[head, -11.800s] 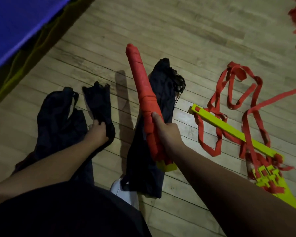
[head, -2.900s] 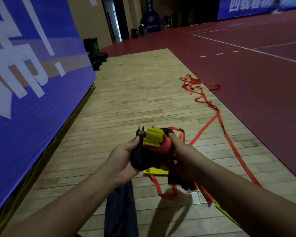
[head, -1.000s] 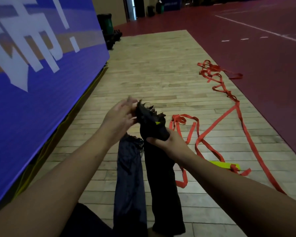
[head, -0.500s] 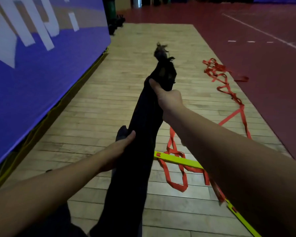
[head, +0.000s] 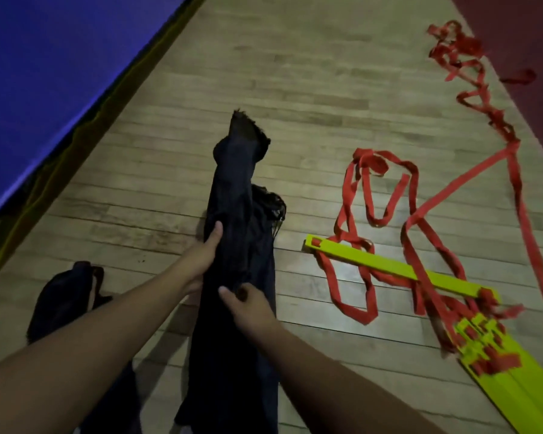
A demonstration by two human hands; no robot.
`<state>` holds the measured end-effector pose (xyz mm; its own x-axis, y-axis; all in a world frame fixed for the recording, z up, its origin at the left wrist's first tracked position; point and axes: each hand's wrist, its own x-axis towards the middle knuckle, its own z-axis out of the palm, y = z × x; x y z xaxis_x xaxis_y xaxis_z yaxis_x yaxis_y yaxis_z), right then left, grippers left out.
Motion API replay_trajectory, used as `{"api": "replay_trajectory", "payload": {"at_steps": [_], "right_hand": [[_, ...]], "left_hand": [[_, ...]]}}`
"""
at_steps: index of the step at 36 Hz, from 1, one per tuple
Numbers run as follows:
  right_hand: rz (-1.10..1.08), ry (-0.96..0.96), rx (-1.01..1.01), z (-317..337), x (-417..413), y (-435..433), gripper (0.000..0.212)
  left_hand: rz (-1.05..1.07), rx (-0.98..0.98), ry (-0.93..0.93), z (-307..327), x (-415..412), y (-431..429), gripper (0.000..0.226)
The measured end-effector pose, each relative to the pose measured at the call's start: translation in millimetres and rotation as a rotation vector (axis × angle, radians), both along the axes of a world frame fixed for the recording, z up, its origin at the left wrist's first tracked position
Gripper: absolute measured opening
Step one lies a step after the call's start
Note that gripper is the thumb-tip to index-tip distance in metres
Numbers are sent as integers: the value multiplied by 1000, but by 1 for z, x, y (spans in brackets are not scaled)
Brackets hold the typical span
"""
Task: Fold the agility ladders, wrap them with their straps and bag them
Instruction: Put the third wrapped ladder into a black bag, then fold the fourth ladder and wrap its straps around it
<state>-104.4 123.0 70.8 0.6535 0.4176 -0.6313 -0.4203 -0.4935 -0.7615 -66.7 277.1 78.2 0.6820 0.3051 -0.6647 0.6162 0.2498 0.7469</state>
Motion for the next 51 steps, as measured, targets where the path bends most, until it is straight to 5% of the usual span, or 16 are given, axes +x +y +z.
{"api": "replay_trajectory", "payload": {"at_steps": [2,6,11,15,18,23,35,39,44,51], "right_hand": [[36,-5,-37,-15,-3,11,59],[93,-53,-98,-34,0,16,44],[97,-52,-114,-49,6,24,34],[97,5,-78,-43,13,22,39],[69,-6,-89,-40,25,8,21],[47,-104,-166,-28,66,-66,21],[47,-342,-610,-19,156,-272,37],[132,-435,-773,-47,174,-305,18],[270,-446,-772,-89,183,-331,55],[210,-662,-772,-128,165,-335,33]], "left_hand": [[31,7,24,-24,1,3,78],[68,55,24,-53,-4,5,57],[-164,499,139,-79,-10,19,57],[-204,617,242,-83,-11,26,50],[-238,722,318,-80,-10,24,45],[-500,971,182,-45,17,-19,45],[-1396,1032,-151,3,129,-190,16],[-1436,1082,-107,-27,156,-225,34],[-1424,1130,-40,-90,166,-233,75],[-1350,1428,-107,-130,147,-230,64]]}}
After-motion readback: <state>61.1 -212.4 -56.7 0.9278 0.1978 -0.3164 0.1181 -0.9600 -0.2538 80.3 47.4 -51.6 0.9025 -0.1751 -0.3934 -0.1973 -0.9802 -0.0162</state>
